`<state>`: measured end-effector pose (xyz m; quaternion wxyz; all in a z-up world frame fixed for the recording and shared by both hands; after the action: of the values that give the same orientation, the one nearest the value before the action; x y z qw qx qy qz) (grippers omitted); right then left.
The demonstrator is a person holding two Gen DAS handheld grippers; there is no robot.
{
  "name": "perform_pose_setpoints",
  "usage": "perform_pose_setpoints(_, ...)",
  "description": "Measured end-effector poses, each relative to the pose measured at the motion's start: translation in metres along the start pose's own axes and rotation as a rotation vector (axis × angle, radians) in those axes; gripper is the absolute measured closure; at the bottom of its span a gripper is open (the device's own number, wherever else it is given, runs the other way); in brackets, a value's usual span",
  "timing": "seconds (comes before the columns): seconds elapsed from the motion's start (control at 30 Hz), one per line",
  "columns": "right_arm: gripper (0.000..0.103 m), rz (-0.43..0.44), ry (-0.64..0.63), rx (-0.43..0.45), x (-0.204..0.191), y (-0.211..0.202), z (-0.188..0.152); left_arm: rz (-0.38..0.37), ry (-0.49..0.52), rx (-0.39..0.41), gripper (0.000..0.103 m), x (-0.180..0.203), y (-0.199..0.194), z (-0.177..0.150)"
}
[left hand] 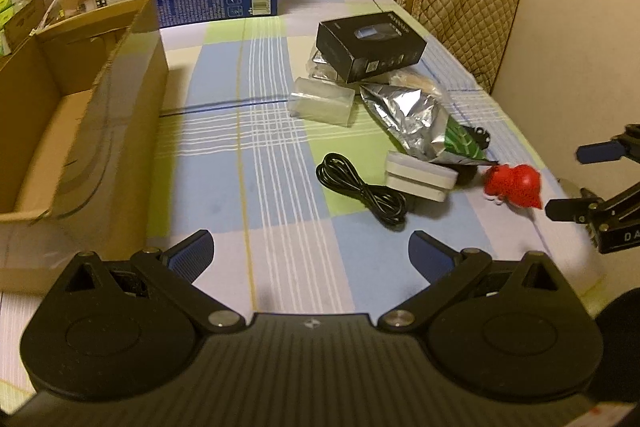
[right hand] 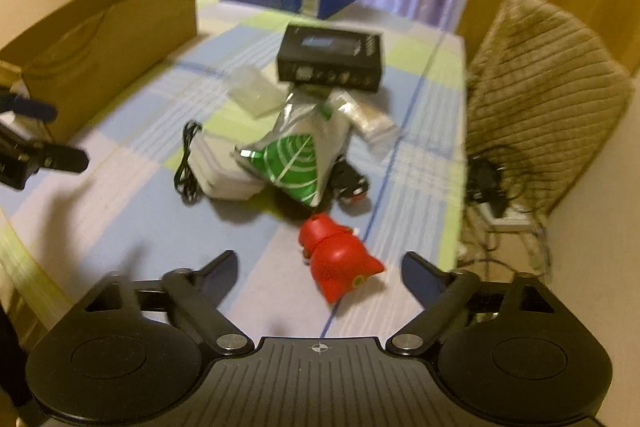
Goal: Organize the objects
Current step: 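Grasp the red toy figure with the right tool while the left tool grasps the black cable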
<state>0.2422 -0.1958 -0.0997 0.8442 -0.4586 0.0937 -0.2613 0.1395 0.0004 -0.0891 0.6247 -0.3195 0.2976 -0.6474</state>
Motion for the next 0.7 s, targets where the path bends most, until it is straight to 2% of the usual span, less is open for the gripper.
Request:
perform_pose_setpoints(0.37,0.033,0.033,-0.054,-0.088,0.016,0.059,0.004,-0.041,0.016,-0.039,0.002,0.001,0.047,0.007)
perform_pose_setpoints(0.4,0.035,0.03,-0.055,-0.098,0.017,0.063,0.004,-0.043,0.02,-0.038,0.003,0.001,0.051,0.008)
perform_pose_setpoints(0.53,0.055,0.012,-0.043,-0.123,0.021,0.073,0.008,-0.053,0.007,-0.042,0.008,0.001,0.061,0.012)
perform_pose_setpoints(0.7,0.059,0.004,-0.012,-0.145,0.015,0.075,0.012,-0.097,0.006,-0.04,0.012,0.006,0.073,0.019)
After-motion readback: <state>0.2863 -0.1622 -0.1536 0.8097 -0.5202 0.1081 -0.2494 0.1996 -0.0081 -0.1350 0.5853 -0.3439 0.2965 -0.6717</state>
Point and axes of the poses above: each gripper's, at about its wrist camera, not at the fingertips, and y roughly the way its jaws point, x to its right, z to its top, the point moved 5 cm from there along y, roughly the way its jaws point, and after that the axes turned 1 degree about -x, right-handed, at the moved point
